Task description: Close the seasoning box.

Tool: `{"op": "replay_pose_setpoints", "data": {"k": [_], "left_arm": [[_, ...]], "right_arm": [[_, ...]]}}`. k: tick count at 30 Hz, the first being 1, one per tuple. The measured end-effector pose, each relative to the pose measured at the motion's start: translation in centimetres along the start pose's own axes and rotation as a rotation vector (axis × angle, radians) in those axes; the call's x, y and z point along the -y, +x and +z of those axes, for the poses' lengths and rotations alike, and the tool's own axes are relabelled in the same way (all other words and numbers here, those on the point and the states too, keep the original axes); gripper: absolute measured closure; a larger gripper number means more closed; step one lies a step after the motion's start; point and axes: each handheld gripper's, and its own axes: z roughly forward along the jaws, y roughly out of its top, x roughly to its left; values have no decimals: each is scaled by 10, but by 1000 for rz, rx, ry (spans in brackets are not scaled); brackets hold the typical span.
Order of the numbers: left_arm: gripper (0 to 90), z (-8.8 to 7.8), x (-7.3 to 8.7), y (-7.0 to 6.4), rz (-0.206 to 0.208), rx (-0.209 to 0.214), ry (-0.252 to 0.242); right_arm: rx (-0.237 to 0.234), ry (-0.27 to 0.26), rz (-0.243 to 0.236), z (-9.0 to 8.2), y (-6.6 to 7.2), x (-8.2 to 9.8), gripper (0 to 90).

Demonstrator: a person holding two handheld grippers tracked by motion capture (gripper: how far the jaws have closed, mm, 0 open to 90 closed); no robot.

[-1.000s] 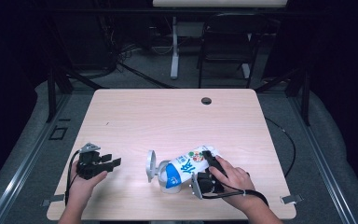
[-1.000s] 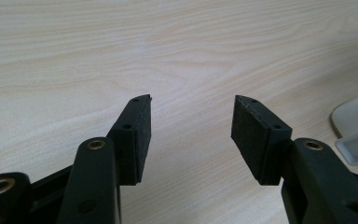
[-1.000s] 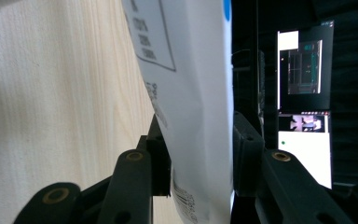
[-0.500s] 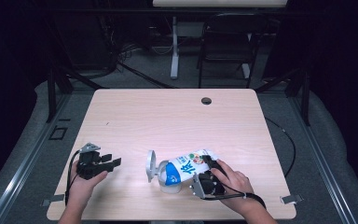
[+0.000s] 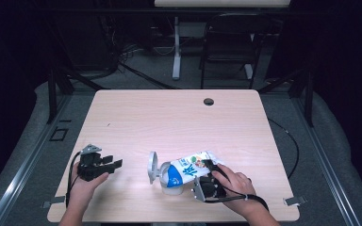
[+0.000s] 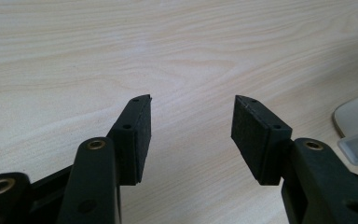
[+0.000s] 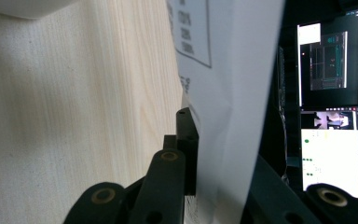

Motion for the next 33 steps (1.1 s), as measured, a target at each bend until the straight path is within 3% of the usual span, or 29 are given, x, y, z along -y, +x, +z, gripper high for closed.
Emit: {"op": "replay_pose_setpoints", "data": {"k": [8,11,14,19,20,22,24,27,31,33], "left_arm": [[481,0,0,0,1,2,6],[481,0,0,0,0,-1,2],[481,0,0,0,1,1,6],[481,0,0,0,3,1,15],[481,1,1,-1,1,-2,7],[481,1,1,-1,1,-3,8],[481,1,1,-1,3,-4,8],[481,1,1,-1,1,-2,7],[481,1,0,0,3,1,15],[481,2,1,-1,0,-3,7]], "right_arm": [[1,-4,8,-1,-1,0,893],[-13,-14,36,-3,-3,0,894],[-50,-43,114,-3,-4,3,896],[-69,-45,151,-5,-7,4,896],[-82,-62,191,-5,-7,4,897],[-90,-61,198,-5,-8,4,897],[-104,-73,238,-5,-8,5,897],[-114,-85,264,-5,-8,5,898],[-124,-76,261,-6,-9,5,898],[-126,-89,287,-5,-9,6,898]]}}
